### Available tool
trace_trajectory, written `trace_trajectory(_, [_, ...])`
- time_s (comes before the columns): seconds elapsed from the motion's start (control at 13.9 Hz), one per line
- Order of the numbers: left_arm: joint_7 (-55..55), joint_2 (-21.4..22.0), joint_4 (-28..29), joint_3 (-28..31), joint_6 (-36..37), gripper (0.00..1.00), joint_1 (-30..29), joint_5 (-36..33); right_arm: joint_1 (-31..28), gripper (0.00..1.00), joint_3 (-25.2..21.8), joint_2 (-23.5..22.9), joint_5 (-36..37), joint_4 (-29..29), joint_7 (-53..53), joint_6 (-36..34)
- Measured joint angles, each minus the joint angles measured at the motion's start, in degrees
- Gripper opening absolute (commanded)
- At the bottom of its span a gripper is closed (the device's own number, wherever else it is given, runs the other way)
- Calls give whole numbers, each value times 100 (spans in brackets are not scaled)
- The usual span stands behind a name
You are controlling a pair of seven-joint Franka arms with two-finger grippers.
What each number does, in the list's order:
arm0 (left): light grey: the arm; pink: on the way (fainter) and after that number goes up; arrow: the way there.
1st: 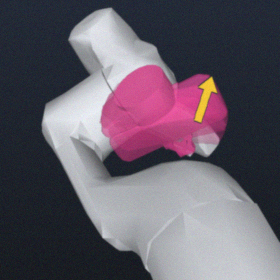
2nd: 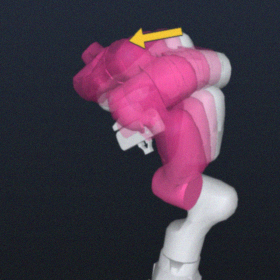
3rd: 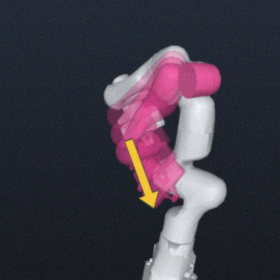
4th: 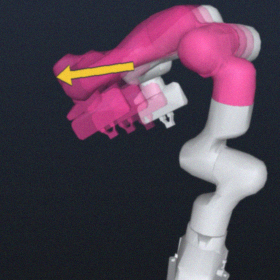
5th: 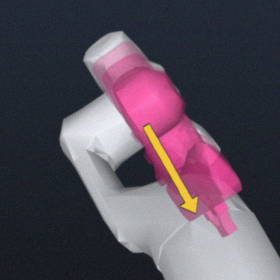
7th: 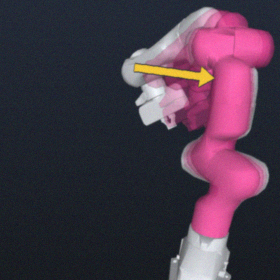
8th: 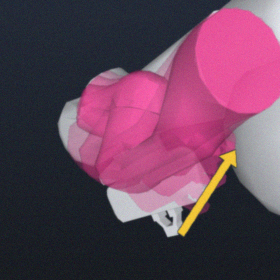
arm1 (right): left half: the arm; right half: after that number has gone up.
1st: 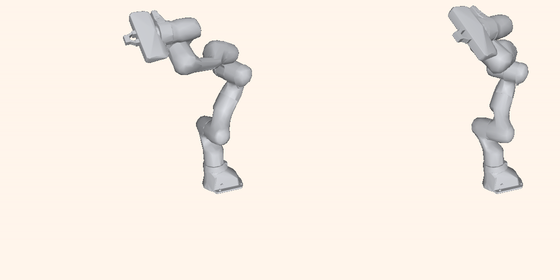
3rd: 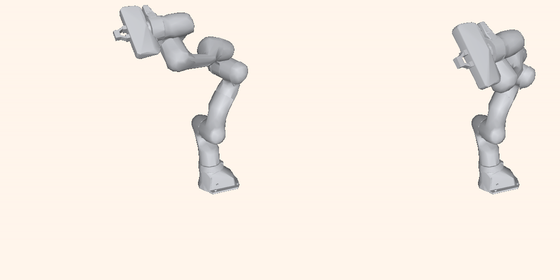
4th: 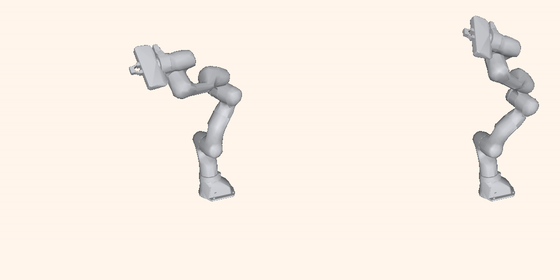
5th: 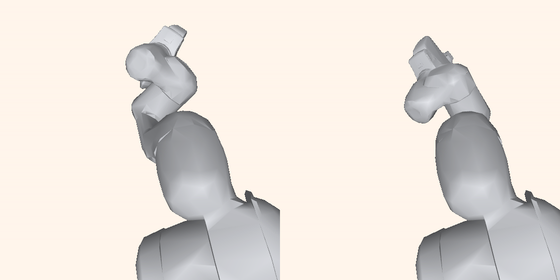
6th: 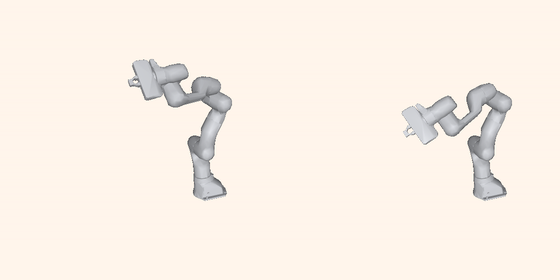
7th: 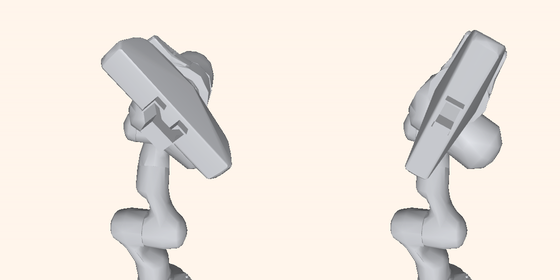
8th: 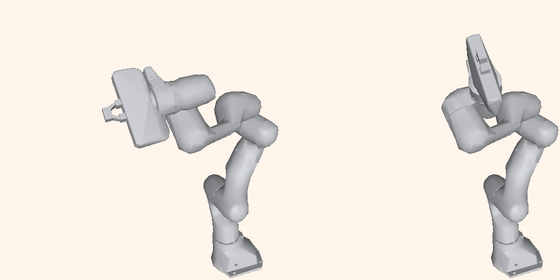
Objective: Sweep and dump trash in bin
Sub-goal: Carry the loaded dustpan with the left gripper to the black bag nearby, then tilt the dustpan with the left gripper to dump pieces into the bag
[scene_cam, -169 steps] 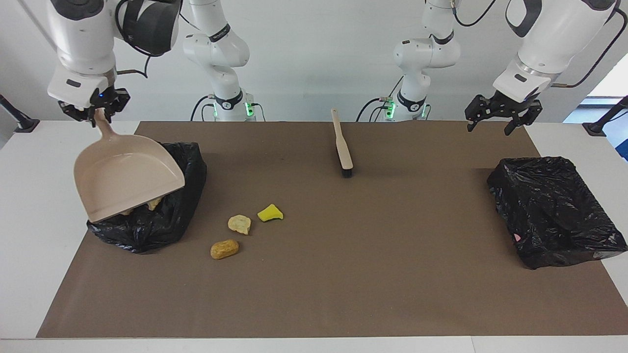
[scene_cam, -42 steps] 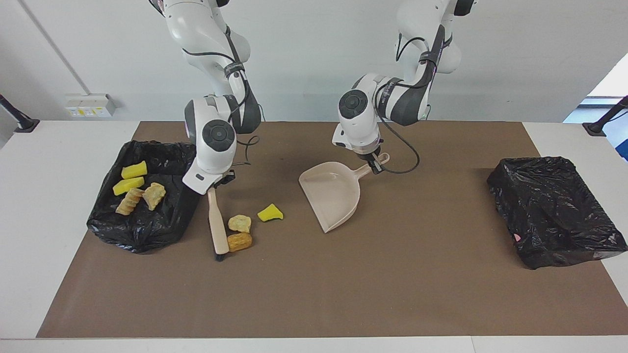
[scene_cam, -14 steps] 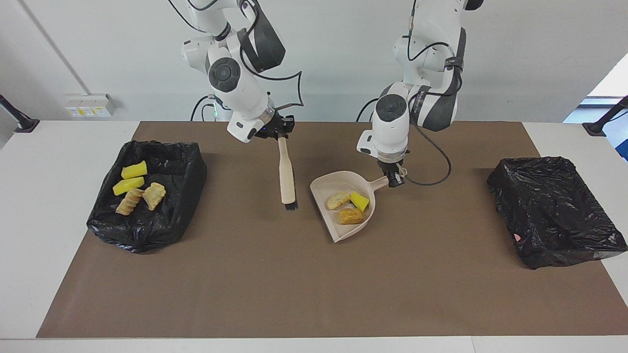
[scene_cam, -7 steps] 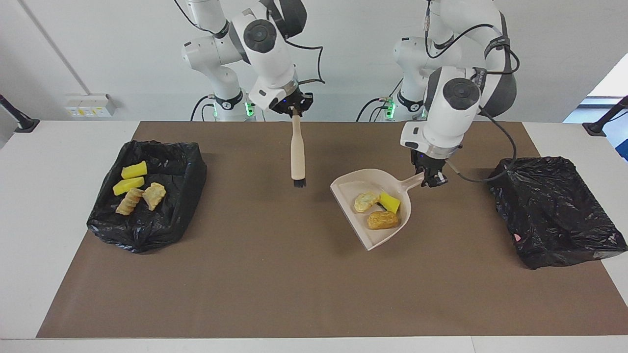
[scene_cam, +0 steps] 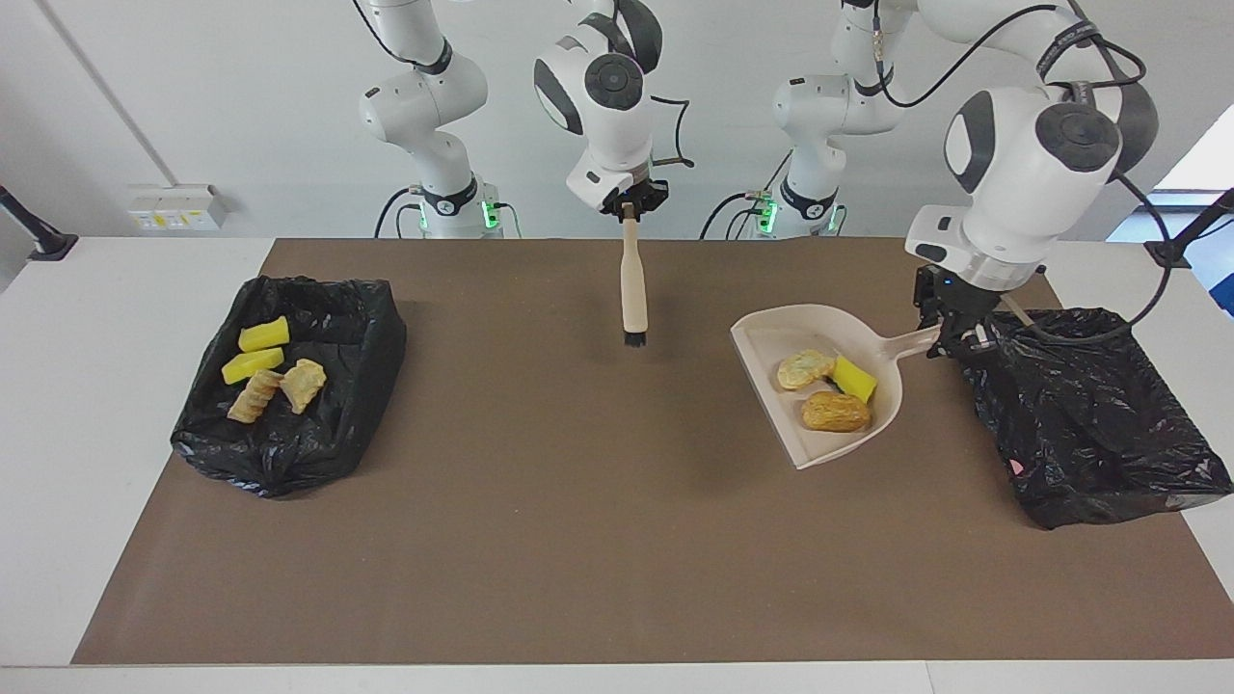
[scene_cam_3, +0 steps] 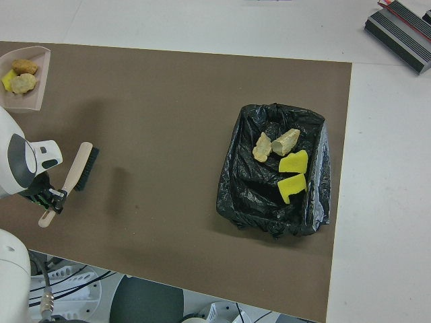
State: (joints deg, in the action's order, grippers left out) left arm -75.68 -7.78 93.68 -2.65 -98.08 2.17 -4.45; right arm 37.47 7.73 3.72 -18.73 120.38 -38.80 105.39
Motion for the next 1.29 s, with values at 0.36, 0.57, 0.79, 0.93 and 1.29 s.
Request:
trace_trajectory(0.36, [-1799, -85, -139, 23, 9, 0, -1179, 25, 365, 0, -1, -82, -12, 615, -141, 859])
trace_trajectory(0.57, [-2704, -220, -419, 25, -8, 0, -1770, 23, 452, 0, 0, -195, -12, 736, -152, 1057])
trace_trajectory(0.79, [-3096, -305, -564, 37, -117, 0, -2155, -127, 519, 0, 0, -234, -12, 838, -152, 1071])
trace_trajectory(0.93, [-3261, -406, -697, 41, -296, 0, -2375, -486, 520, 0, 0, -234, -12, 949, -152, 1169])
trace_trajectory(1.29, [-3373, -694, -942, 51, -986, 0, -2738, -1135, 522, 0, 0, -228, -12, 1026, -72, 1364])
